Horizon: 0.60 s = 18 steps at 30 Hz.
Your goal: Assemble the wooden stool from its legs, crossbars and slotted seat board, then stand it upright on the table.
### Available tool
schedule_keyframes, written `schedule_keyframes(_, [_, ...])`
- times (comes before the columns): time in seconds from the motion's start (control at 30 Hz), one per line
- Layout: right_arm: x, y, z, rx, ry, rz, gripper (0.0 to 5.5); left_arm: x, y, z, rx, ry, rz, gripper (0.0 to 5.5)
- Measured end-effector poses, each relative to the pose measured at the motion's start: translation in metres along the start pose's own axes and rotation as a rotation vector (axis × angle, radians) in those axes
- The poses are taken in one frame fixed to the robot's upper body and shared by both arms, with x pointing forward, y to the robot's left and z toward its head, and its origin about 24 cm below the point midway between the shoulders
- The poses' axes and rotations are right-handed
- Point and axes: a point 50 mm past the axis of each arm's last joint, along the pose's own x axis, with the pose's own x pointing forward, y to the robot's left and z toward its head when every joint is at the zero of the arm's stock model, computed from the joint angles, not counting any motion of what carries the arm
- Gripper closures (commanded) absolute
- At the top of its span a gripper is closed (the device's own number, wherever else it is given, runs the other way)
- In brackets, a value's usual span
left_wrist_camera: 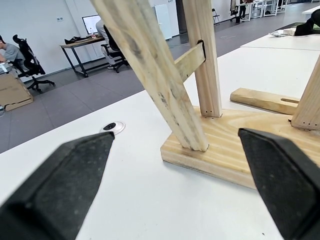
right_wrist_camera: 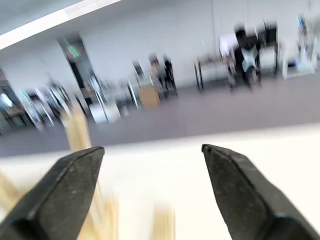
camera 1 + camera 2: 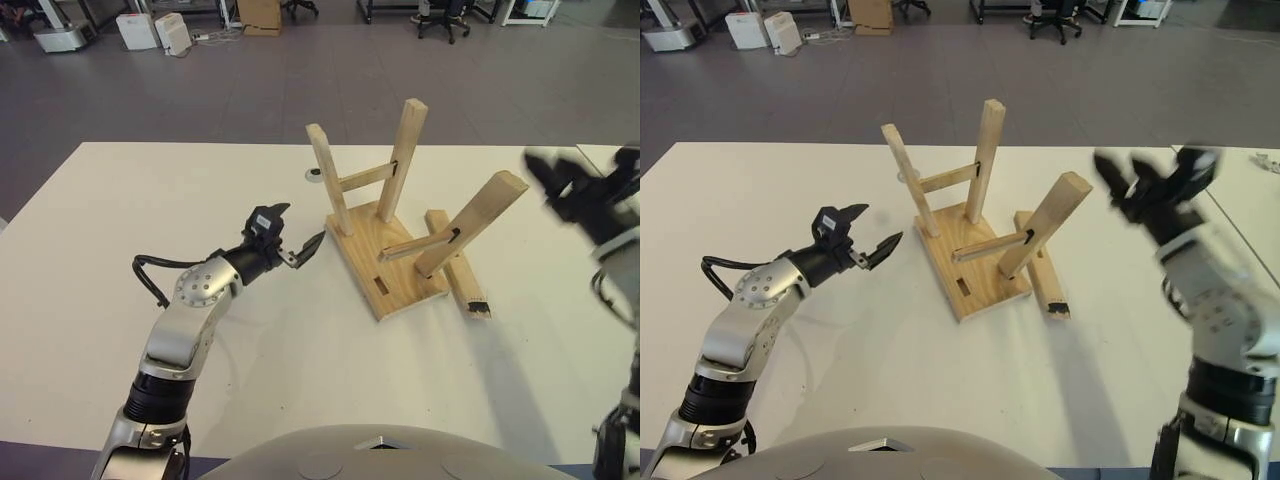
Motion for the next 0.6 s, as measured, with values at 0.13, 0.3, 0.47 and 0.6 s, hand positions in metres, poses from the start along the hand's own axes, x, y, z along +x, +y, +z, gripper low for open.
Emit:
schedule_keyframes(0.13, [-0.004, 0.004, -0.060, -0.032, 0.241, 0.019, 1.69, 0.001, 0.000, 0.000, 0.000, -0.001, -0.001, 0.93])
schedule_keyframes(0.3, [-0.006, 0.001, -0.093, -0.143, 0.403, -0.055, 2.23, 0.002, 0.001, -0.001, 0.003, 0.003, 0.002, 0.93])
schedule_keyframes(0.47, [-0.002, 0.000, -0.093, -0.257, 0.426, -0.091, 3.35, 0.003, 0.000, 0.000, -0.001, -0.002, 0.002, 0.93])
schedule_keyframes(0.6, [0.003, -0.020, -0.085, -0.207, 0.366, -0.196, 3.44, 0.010, 0.005, 0.023, -0.047, -0.108, 0.030, 0.93])
